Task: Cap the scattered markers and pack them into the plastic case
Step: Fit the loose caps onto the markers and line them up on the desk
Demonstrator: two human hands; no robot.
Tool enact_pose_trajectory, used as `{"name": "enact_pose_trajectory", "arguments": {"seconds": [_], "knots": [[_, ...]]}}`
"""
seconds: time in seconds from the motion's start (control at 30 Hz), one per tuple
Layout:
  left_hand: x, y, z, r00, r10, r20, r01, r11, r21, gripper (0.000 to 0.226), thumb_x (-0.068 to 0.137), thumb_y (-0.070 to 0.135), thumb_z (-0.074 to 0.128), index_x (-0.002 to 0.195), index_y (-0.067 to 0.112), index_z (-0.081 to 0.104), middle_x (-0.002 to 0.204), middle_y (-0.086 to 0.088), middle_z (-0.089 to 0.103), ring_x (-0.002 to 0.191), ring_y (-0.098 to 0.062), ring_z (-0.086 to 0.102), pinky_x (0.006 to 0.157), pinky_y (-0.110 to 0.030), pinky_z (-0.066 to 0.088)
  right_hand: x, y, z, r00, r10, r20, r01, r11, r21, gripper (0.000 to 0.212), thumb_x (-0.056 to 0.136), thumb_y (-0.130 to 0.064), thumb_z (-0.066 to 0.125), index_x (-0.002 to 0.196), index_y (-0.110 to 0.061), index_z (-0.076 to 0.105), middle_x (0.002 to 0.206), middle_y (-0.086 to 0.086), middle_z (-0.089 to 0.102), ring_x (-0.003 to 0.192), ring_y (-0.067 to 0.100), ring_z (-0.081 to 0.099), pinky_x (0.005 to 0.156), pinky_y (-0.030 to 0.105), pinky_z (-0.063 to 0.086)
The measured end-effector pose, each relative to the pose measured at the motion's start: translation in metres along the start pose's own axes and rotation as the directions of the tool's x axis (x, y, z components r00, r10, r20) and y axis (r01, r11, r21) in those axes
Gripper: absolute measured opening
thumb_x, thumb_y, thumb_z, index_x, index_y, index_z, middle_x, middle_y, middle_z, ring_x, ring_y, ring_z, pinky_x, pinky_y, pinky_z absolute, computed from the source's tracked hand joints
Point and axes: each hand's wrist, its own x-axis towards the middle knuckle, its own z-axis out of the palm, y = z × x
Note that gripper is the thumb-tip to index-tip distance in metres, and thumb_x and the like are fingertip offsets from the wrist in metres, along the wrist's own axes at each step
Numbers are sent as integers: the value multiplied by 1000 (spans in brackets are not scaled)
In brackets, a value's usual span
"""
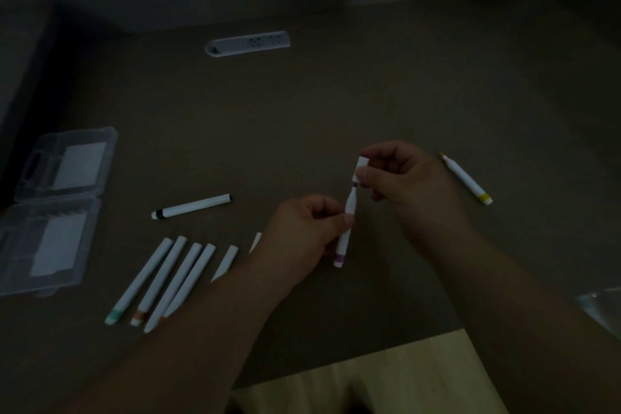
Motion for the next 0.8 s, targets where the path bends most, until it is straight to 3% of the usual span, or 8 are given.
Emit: {"name": "enact_pose_trajectory", "arguments": {"seconds": [0.1,0.27,0.4,0.53,0.7,0.8], "knots": [[0,1,0,1000,20,8,-20,998,52,7,92,14,66,91,20,69,85,4,71,68,1,68,58,-15,54,-2,4,1,1000,9,24,-9,1000,-2,24,81,-1,74,90,-23,70,82,0,72,65,0,63,56,15,47],[-1,3,0,997,71,-31,-65,987,148,8,94,20,64,89,26,67,91,2,70,82,-9,67,66,-23,57,-10,8,2,997,53,58,-55,998,36,21,82,3,71,87,-18,69,74,-4,71,61,1,63,54,15,48],[-1,0,7,998,37,-49,-27,981,191,12,95,21,62,88,30,65,94,3,68,84,-10,67,63,-22,53,-17,10,5,998,61,19,-61,998,-15,21,83,-1,71,87,-21,68,84,1,72,71,6,67,63,19,55],[-9,-10,16,998,0,-55,9,986,168,13,98,22,58,92,31,65,93,5,70,80,-6,68,57,-15,50,-27,19,8,996,90,6,-88,989,-122,20,85,-9,71,88,-29,67,86,-8,70,78,-2,67,66,14,54],[-11,-16,19,997,-38,-73,53,976,210,12,97,21,58,93,31,64,98,5,69,88,-6,66,65,-16,50,-31,28,8,986,166,17,-163,979,-120,18,85,-13,72,88,-30,68,89,-6,71,82,4,69,73,26,57],[-7,-13,17,997,-63,-48,74,957,280,9,97,23,58,95,30,64,101,4,69,91,-7,66,73,-24,55,-29,27,5,983,183,28,-176,971,-164,17,86,-15,72,90,-31,68,90,-6,72,83,6,69,76,31,59]]}}
